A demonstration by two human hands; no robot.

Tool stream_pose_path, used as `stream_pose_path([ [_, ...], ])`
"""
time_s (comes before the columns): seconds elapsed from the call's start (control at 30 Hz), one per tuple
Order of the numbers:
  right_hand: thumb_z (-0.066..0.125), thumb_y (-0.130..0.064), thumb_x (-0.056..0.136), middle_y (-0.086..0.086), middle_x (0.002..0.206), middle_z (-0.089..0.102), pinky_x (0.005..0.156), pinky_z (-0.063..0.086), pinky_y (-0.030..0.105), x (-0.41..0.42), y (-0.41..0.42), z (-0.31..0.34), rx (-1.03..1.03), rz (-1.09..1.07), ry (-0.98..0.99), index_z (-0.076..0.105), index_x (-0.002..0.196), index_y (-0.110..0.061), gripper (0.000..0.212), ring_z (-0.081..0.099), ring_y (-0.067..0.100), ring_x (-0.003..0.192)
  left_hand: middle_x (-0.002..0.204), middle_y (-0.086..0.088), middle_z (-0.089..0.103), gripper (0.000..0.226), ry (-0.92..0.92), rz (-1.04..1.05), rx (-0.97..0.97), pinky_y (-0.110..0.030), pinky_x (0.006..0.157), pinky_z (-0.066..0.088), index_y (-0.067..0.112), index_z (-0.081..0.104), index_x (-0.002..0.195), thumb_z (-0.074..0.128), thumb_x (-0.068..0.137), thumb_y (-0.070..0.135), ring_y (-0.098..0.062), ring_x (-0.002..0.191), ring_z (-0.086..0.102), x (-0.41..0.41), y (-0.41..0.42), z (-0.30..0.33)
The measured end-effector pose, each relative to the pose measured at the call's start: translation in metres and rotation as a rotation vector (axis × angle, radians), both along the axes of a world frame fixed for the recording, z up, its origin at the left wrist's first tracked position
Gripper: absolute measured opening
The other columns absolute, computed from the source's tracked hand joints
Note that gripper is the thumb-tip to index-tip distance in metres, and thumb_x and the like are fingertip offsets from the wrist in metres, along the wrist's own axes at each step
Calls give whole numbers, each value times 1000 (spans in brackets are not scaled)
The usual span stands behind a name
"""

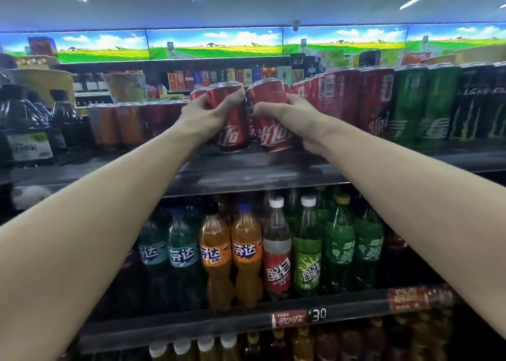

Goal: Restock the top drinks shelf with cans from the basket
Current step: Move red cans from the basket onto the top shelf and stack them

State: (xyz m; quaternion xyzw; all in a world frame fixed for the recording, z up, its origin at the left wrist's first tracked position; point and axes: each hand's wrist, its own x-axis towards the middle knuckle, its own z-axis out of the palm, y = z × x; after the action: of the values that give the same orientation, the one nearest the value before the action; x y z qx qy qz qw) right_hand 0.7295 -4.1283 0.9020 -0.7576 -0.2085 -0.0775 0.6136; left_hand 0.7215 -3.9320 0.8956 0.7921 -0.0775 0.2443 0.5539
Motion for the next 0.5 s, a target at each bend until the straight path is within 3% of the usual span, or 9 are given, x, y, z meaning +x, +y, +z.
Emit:
stream_pose_path([
  [0.17,86,-30,75,8,100,78,70,62,31,7,-3,-4,-19,23,45,66,119,-18,50,77,24,90,104,2,80,77,18,7,70,-43,98,59,30,72,98,73,51,91,-20,98,77,8,2,-4],
  [0.33,83,-31,80,5,102,77,64,59,24,6,-8,-3,-95,49,37,64,114,-23,40,76,17,85,107,3,79,87,26,-9,109,-42,99,59,30,69,111,74,51,93,-20,100,77,15,6,-5],
  [0.5,84,-37,77,3,109,76,75,59,29,10,-12,-7,-119,40,0,62,125,-25,54,74,18,98,107,5,80,79,18,-53,157,-41,99,59,30,70,113,76,57,86,-15,100,77,18,5,-9],
])
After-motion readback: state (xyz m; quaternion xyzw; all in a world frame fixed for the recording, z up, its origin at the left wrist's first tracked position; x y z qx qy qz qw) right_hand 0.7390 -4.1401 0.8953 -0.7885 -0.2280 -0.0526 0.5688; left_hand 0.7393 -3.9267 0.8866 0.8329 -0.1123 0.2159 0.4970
